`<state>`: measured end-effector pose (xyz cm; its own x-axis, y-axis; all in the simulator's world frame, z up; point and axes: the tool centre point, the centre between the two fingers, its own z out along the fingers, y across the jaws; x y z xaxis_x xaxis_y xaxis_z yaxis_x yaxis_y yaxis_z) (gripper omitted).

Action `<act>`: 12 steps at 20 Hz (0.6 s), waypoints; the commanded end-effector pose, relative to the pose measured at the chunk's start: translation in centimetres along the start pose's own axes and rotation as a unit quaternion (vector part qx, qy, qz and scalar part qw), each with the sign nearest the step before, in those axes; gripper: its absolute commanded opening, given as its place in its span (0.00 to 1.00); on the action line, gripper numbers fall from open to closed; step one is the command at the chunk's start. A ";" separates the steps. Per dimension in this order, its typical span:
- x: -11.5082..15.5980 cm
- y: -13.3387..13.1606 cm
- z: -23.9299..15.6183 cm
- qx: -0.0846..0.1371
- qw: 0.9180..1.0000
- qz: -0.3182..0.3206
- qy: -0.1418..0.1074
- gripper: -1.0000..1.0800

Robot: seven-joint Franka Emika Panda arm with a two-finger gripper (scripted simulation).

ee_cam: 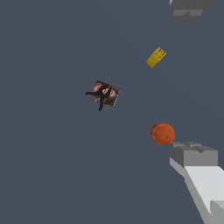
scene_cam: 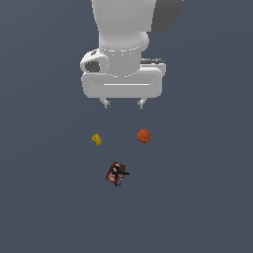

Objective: Pick up a designated object from a clutter of objects.

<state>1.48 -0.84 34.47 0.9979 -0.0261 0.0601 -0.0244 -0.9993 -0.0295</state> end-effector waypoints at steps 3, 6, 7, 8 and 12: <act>0.0 0.7 1.1 -0.002 1.000 -0.012 -0.001 0.96; 0.0 1.5 2.2 -0.005 1.000 -0.026 -0.002 0.96; 0.0 1.8 2.6 -0.005 0.999 -0.032 -0.003 0.96; 0.0 2.2 3.1 -0.006 0.999 -0.038 -0.004 0.96; -0.2 3.7 5.4 -0.010 0.998 -0.067 -0.006 0.96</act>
<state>1.58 -3.83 29.92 0.9950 0.0855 0.0519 0.0860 -0.9963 -0.0059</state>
